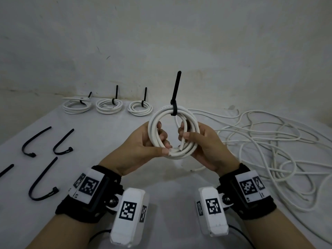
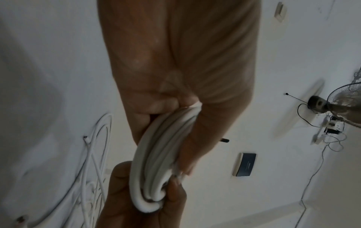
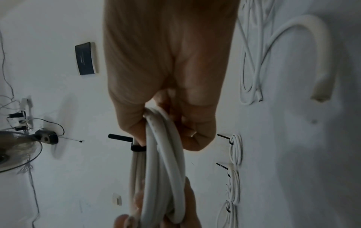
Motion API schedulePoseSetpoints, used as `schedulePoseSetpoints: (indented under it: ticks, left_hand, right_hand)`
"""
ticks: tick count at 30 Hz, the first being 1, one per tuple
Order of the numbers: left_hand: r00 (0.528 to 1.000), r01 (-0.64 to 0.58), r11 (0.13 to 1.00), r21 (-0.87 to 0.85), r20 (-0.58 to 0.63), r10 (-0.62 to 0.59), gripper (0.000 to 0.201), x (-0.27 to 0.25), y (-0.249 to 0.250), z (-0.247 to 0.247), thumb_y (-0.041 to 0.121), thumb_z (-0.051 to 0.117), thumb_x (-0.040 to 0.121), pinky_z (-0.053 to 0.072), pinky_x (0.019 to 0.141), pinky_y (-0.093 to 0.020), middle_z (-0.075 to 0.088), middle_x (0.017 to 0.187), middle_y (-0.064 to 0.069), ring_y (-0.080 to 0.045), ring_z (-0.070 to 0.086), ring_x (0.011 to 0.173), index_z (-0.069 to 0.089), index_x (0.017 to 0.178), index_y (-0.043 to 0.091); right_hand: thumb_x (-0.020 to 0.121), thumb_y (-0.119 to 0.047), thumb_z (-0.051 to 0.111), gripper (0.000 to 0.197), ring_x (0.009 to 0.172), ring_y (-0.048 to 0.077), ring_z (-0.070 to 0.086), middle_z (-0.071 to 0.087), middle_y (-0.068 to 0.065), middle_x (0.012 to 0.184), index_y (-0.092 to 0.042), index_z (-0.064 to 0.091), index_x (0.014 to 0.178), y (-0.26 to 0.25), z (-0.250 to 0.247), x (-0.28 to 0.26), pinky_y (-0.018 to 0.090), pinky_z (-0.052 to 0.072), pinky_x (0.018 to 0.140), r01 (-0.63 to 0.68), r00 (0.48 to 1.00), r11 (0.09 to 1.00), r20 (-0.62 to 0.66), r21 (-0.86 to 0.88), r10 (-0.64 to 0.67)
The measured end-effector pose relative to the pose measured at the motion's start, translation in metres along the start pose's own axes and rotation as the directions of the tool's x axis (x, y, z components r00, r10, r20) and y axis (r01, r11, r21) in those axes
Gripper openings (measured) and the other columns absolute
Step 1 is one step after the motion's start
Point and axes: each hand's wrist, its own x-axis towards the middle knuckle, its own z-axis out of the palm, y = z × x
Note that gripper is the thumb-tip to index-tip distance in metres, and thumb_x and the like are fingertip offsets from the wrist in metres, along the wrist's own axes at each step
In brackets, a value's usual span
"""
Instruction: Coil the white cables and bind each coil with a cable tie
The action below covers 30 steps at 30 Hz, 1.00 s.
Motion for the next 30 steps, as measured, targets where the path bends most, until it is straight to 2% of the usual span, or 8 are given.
schedulePoseSetpoints:
  ticks: [8,14,16,18,21,24,26,30]
  left_hand:
    - [0.986,-0.04,0.978,0.207,-0.149,0.071,0.041,0.003,-0.002,0.008,-0.01,0.066,0.059,0.058,0.07,-0.032,0.053,0.07,0.003,-0.016,0.065,0.065,0.047,0.09,0.008]
    - [0.98,-0.033,0.988,0.154,-0.188,0.062,0.041,0.003,-0.005,0.001,-0.01,0.066,0.062,0.057,0.067,-0.03,0.058,0.071,-0.002,-0.02,0.069,0.073,0.046,0.091,0.01]
    - [0.98,-0.029,0.995,0.1,-0.193,0.048,0.035,0.003,-0.005,0.005,-0.001,0.072,0.074,0.056,0.065,-0.029,0.06,0.068,-0.002,-0.019,0.068,0.068,0.046,0.094,0.009]
    - [0.973,-0.022,0.998,0.062,-0.23,0.036,0.026,0.004,-0.004,0.01,0.025,0.057,0.081,0.056,0.066,-0.028,0.057,0.063,0.001,-0.016,0.065,0.063,0.048,0.1,0.009]
    - [0.965,0.016,0.999,-0.035,-0.262,-0.024,0.05,0.006,-0.003,0.013,0.049,0.037,0.08,0.054,0.075,-0.032,0.046,0.054,0.002,-0.012,0.054,0.052,0.05,0.101,0.006]
    - [0.959,0.034,0.994,-0.109,-0.275,-0.063,0.044,0.008,0.001,0.014,0.05,0.036,0.084,0.052,0.059,-0.025,0.035,0.048,0.002,-0.011,0.038,0.042,0.047,0.089,0.007]
    - [0.96,0.037,0.991,-0.132,-0.272,-0.072,0.039,0.008,0.003,0.015,0.046,0.039,0.085,0.049,0.052,-0.024,0.032,0.046,0.002,-0.01,0.034,0.039,0.047,0.086,0.008]
    - [0.961,0.06,0.995,-0.079,-0.265,-0.079,0.046,0.007,0.006,0.015,0.048,0.042,0.082,0.05,0.054,-0.027,0.038,0.05,-0.002,-0.012,0.038,0.04,0.055,0.101,0.008]
  right_hand:
    - [0.072,-0.001,0.047,0.023,0.071,0.015,0.058,0.053,0.001,0.069,-0.009,0.053,0.092,0.0,-0.002,0.0,0.028,0.05,0.06,-0.001,0.999,0.999,0.035,-0.034,0.002]
    - [0.073,0.001,0.045,0.031,0.065,0.016,0.057,0.056,0.005,0.074,-0.008,0.055,0.101,0.001,0.007,0.0,0.028,0.05,0.063,-0.02,0.998,1.0,0.06,-0.01,0.021]
    - [0.073,0.0,0.045,0.033,0.064,0.017,0.054,0.057,0.005,0.073,-0.008,0.056,0.103,0.001,0.006,0.0,0.027,0.048,0.063,-0.031,0.999,0.999,0.035,0.036,0.03]
    - [0.078,-0.005,0.047,0.032,0.062,0.016,0.051,0.053,0.004,0.069,-0.008,0.057,0.108,0.0,0.007,0.0,0.027,0.046,0.063,-0.03,0.999,0.996,0.023,0.085,0.029]
    - [0.094,-0.031,0.054,0.03,0.056,0.013,0.045,0.046,0.001,0.063,-0.007,0.059,0.111,0.003,0.012,0.0,0.027,0.045,0.06,0.0,0.999,0.997,-0.035,0.08,0.003]
    - [0.086,-0.041,0.049,0.05,0.051,0.01,0.038,0.037,-0.001,0.059,-0.001,0.057,0.114,0.006,0.021,0.0,0.024,0.04,0.055,0.019,0.997,0.997,-0.076,0.077,-0.013]
    - [0.086,-0.04,0.048,0.044,0.049,0.009,0.036,0.034,-0.002,0.058,-0.004,0.059,0.11,0.007,0.025,0.001,0.023,0.039,0.052,0.039,0.996,0.997,-0.083,0.067,-0.033]
    - [0.088,-0.037,0.047,0.041,0.048,0.009,0.035,0.034,-0.003,0.057,-0.003,0.058,0.108,0.008,0.025,0.002,0.022,0.039,0.051,0.057,0.993,0.998,-0.107,0.032,-0.053]
